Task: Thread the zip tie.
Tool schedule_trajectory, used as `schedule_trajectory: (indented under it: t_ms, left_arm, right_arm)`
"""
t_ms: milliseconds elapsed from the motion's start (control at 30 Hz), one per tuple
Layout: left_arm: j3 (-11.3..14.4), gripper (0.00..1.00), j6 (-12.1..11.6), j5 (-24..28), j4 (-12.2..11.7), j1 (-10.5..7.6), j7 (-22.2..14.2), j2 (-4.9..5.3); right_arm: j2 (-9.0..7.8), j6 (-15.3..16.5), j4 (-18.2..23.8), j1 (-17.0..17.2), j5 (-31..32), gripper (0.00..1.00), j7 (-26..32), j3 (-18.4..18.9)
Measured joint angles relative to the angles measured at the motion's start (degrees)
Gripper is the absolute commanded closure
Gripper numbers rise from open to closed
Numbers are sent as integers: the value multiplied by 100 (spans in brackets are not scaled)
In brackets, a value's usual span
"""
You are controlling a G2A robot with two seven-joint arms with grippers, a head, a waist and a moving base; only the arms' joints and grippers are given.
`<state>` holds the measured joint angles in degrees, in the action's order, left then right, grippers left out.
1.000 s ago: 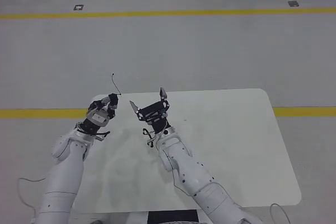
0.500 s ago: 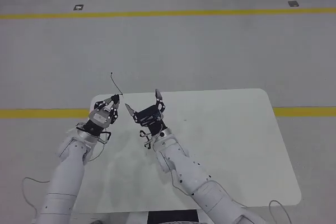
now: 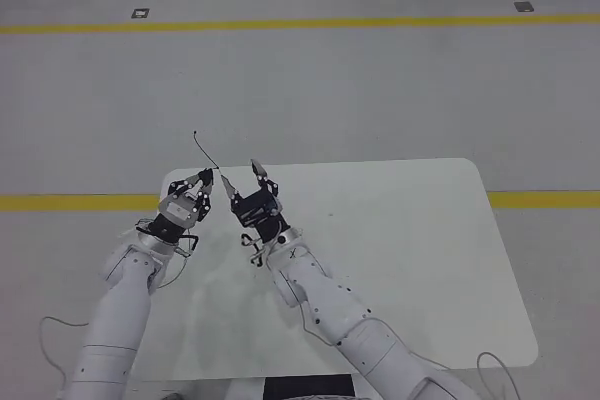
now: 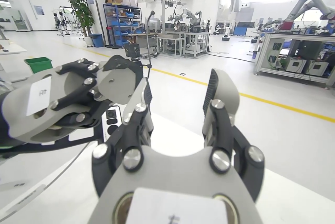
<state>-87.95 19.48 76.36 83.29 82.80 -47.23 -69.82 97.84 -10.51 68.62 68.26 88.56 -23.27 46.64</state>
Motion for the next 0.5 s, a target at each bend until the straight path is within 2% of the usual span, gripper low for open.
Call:
schedule_trajectory:
  t_ms: [500]
  left_arm:
    - [0, 100, 0, 0, 0, 0, 0, 0]
  right_arm:
    - [18, 73, -24, 10, 141, 63, 7, -59]
